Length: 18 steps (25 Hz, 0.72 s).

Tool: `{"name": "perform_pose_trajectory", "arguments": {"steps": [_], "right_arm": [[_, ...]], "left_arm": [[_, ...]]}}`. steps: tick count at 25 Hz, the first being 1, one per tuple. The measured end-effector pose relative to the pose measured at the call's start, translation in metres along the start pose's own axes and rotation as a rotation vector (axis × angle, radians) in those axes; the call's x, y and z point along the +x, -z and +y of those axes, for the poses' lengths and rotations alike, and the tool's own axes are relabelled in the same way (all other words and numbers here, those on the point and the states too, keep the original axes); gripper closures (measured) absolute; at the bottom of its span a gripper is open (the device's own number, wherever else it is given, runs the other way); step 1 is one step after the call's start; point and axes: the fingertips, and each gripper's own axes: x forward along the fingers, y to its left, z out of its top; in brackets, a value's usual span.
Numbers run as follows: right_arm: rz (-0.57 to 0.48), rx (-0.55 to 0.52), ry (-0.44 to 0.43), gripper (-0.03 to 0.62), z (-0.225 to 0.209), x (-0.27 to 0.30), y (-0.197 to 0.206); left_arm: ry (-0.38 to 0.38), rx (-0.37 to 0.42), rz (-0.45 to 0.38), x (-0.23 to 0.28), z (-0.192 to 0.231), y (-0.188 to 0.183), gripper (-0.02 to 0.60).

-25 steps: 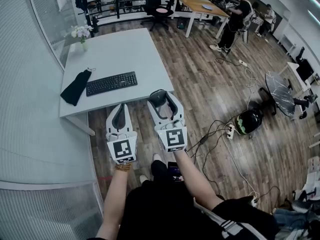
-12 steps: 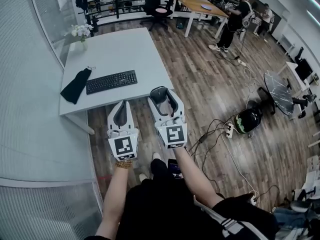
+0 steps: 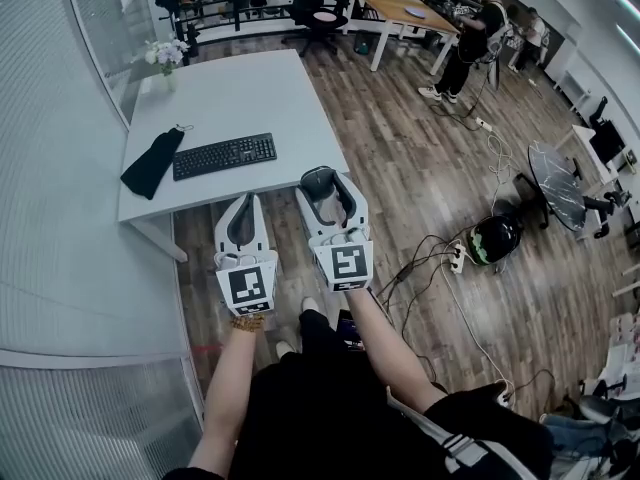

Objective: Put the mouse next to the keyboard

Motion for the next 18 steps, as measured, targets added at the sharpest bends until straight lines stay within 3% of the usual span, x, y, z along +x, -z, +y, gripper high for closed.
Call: {"name": "perform_pose_trajectory", "arguments": {"steps": [18], "right_arm": [[0.015,0.027,0.000,0.333,-0.023,0.061,0.033]], "left_arm": [[-0.013,0.019,0.032,0.053,0.025,0.029,0.571]]}}
